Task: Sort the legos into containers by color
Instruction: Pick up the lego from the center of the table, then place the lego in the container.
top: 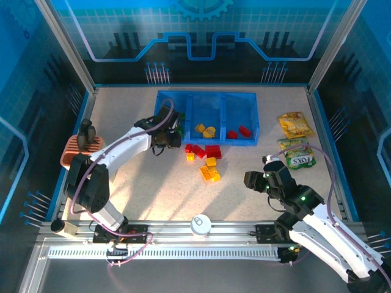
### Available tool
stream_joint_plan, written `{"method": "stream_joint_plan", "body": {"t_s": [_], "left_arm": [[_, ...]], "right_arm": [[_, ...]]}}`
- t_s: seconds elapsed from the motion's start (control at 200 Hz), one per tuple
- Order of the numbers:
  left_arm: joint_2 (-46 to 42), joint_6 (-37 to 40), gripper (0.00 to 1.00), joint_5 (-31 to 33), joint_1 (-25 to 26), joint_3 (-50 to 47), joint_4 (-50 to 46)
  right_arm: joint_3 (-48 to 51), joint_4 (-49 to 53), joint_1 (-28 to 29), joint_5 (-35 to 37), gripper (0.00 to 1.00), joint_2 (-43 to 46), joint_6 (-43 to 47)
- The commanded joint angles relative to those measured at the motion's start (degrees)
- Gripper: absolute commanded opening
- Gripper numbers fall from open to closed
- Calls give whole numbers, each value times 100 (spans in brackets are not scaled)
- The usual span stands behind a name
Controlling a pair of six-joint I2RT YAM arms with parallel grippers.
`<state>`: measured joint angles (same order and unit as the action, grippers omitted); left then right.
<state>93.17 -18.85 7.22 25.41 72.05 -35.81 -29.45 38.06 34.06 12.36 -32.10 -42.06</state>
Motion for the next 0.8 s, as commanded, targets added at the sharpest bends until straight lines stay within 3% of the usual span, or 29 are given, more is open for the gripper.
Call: {"method": "stream_joint_plan", "body": {"t_s": [0.0, 0.27, 0.395, 0.615, 0.795], "left_arm": [[330, 192, 24, -54, -271, 570, -305], [1303, 352, 25, -125, -596, 1733, -627], [1618, 358, 30, -58, -642, 2094, -733], [1786, 294, 59, -103, -678, 2436, -912], [1420, 183, 64, -157, -675, 2133, -767]], "right_arm": [[22, 83, 21, -48, 60, 101, -91], [60, 541, 19, 91, 61, 564, -105], [54, 571, 21, 98, 61, 582, -117], [36, 485, 21, 74, 61, 492, -93], [54, 362, 21, 25, 61, 382, -109]]}}
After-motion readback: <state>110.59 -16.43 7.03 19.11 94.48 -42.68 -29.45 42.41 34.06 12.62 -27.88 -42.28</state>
